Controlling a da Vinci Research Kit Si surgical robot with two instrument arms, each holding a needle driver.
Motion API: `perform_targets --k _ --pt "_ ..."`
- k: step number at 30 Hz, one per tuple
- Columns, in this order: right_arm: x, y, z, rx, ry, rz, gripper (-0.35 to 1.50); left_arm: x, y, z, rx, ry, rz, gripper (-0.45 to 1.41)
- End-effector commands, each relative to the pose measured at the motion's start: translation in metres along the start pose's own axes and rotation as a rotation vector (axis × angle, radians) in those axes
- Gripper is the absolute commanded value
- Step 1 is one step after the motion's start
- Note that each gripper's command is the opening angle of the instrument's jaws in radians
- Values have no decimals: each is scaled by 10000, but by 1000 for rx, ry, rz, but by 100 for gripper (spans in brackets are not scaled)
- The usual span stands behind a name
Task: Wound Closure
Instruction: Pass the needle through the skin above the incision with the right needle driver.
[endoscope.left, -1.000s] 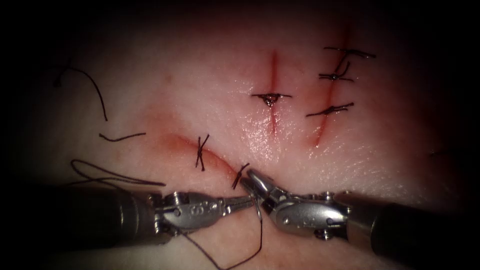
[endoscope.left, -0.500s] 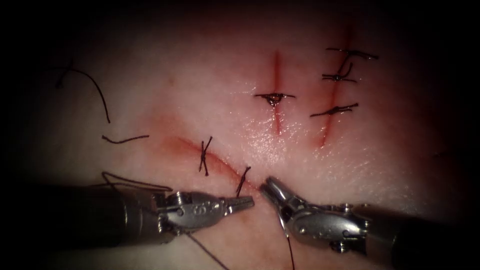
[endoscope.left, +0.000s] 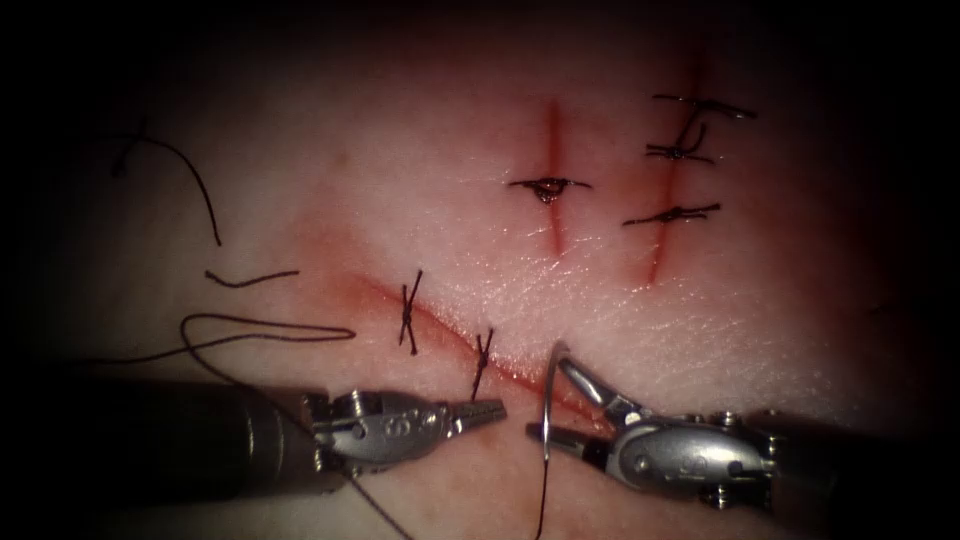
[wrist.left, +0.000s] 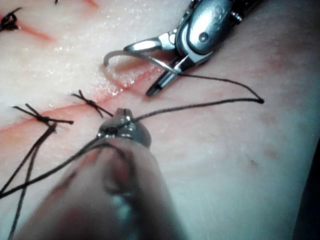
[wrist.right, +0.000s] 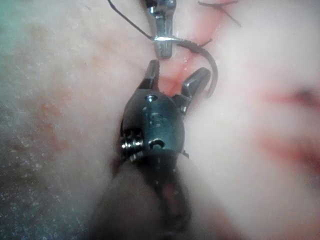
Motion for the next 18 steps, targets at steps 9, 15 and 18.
perform_targets --k 9,15,18 --pt "30 28 22 94 59 -324 128 -7 5 5 -1 1 -3 -45" --pt "30 24 34 104 72 -462 128 -12 8 4 -1 3 -5 -45" --pt "35 30 35 84 84 -471 130 -14 8 1 -3 4 -8 -45"
